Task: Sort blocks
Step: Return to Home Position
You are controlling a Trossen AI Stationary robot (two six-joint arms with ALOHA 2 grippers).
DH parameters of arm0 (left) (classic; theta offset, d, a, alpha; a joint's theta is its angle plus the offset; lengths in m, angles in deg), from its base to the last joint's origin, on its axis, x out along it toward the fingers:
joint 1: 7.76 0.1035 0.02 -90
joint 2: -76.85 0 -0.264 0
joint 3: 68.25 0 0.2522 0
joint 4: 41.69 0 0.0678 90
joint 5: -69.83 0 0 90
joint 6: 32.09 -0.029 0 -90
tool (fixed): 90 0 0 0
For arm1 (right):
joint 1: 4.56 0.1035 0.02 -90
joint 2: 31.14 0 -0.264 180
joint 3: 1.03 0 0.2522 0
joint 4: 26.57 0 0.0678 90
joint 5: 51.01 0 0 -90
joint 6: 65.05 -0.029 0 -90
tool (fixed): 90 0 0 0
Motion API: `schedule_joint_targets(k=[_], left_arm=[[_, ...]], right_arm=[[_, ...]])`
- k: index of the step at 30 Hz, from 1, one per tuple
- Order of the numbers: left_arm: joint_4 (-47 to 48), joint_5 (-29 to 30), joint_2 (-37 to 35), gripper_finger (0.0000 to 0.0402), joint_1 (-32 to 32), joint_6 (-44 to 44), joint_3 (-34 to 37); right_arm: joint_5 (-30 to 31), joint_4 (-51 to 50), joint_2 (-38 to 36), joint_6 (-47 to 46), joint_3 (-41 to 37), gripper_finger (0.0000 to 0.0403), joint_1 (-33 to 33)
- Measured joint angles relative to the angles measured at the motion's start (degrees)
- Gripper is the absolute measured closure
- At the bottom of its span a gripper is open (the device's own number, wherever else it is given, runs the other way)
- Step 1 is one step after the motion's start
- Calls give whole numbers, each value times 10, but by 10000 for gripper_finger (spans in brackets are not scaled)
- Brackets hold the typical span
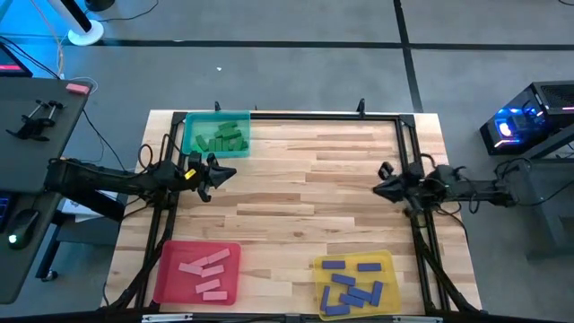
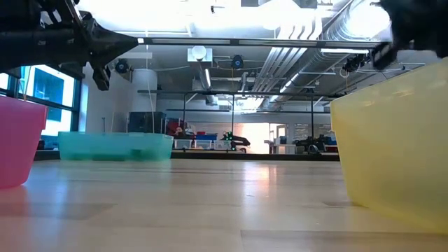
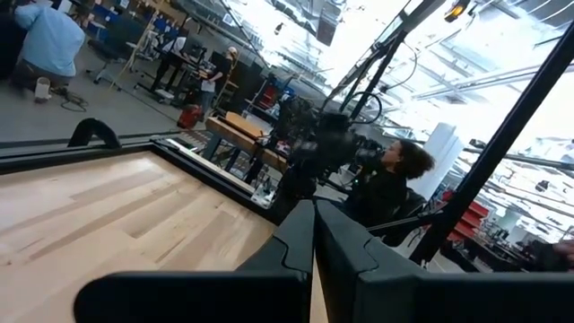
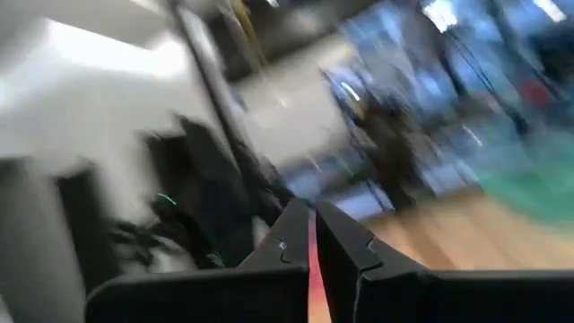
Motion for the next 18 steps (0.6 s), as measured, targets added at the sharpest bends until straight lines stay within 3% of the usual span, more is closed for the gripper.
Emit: schedule_joint_targets(k=[2,5,7,18], left_arm=[[-1,0,0,401,0,0,0],[0,0,0,401,0,0,0],[1,0,1,401,0,0,0],[3,0,0,401,0,0,0]], right_arm=[[31,-74,1,-8,1,403,0],[140,-175,1,-2,0,403,-1],[176,-181,9,0,0,403,-4],[175,-186,6,-4,0,403,5]])
